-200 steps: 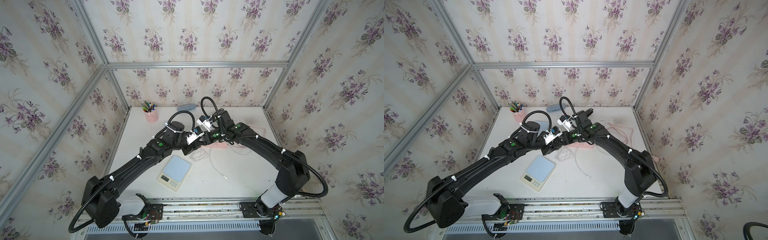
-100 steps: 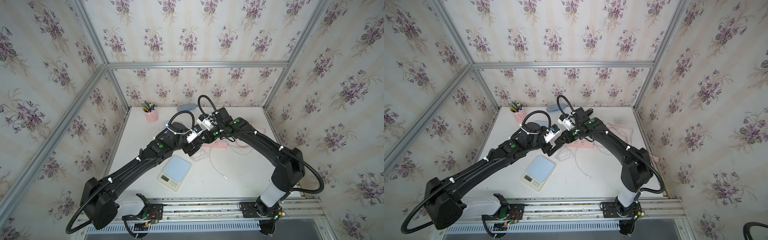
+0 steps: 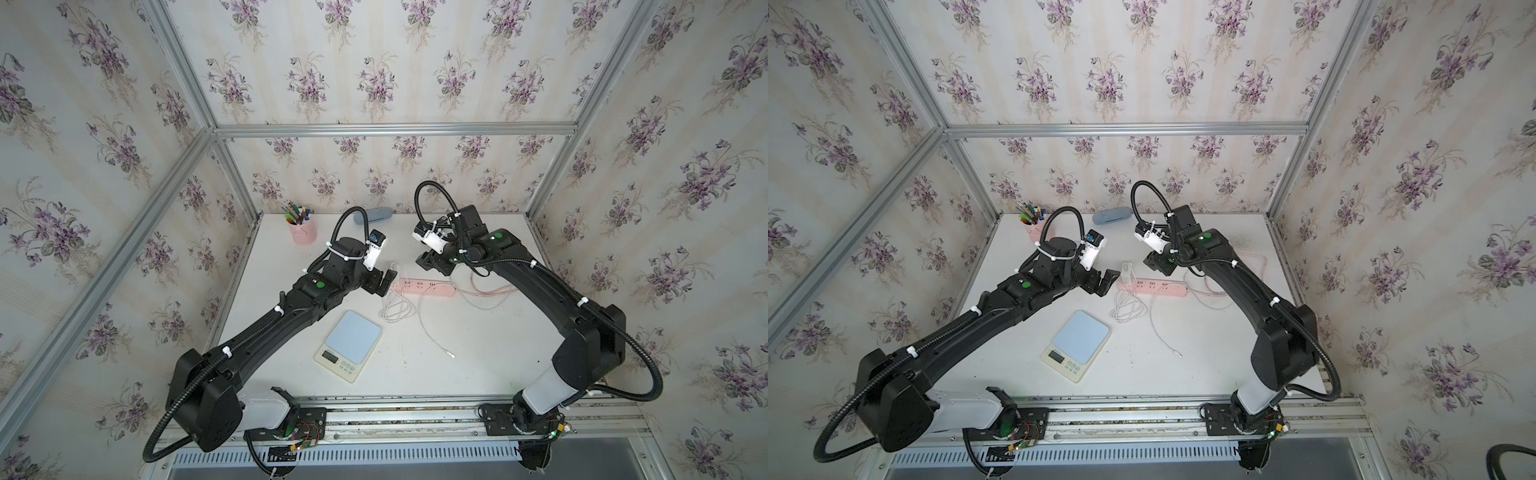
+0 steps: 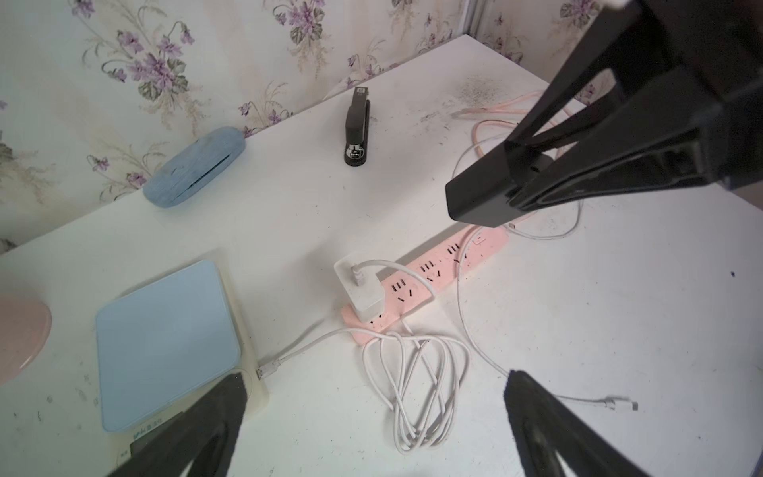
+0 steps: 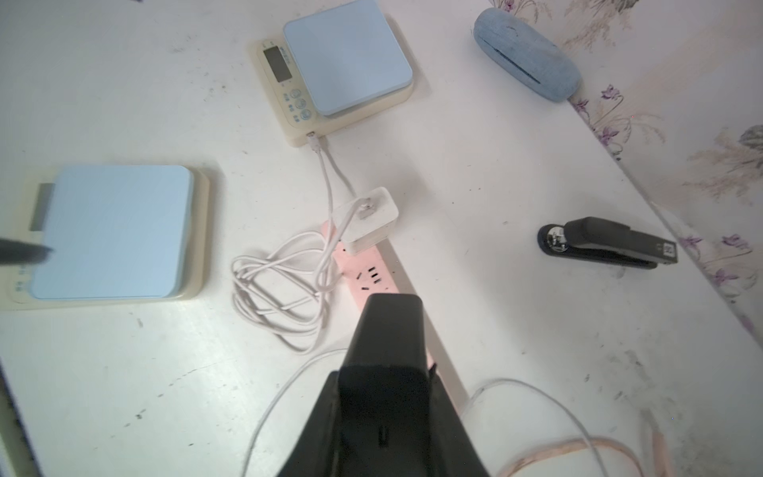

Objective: Charge the electronic scale
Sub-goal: Insert the plug into the socket.

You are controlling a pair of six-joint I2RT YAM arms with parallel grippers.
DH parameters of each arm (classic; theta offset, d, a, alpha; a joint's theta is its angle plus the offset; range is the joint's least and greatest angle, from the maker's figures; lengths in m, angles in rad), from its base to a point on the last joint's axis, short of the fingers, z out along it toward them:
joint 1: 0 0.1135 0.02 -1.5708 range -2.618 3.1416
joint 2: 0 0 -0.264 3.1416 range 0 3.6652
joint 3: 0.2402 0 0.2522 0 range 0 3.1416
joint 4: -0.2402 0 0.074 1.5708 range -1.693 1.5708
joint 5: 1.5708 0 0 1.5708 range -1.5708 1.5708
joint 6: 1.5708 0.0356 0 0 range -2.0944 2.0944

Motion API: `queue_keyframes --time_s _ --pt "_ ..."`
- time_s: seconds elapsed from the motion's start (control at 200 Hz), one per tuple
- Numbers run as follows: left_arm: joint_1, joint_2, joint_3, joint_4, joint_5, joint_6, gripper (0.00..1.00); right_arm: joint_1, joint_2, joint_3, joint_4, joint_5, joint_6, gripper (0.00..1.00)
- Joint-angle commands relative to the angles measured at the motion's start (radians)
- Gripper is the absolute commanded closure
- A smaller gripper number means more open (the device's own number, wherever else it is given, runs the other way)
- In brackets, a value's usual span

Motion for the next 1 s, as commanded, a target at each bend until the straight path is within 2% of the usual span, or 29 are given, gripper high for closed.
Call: queue_keyframes --time_s 0.0,0.15,0.41,0.994 --pt "0.042 0.032 0.033 -0.084 0.096 -0.116 0.00 -0.025 0.054 0.036 0.012 0.007 -0.145 1.00" --pt "0.065 0.054 0.025 -0.079 0.108 -0.157 0.00 -0.044 0.140 0.049 0.028 0.005 -0.242 1.00" --pt "0.064 0.095 0.015 -0.072 0.202 -0.175 0.01 -0.044 0.288 0.172 -0.092 -0.031 -0.273 1.00" --pt "0.058 0.177 0.004 -0.056 0.246 -0.219 0.01 -0.040 0.359 0.182 -0.239 -0.081 -0.338 1.00"
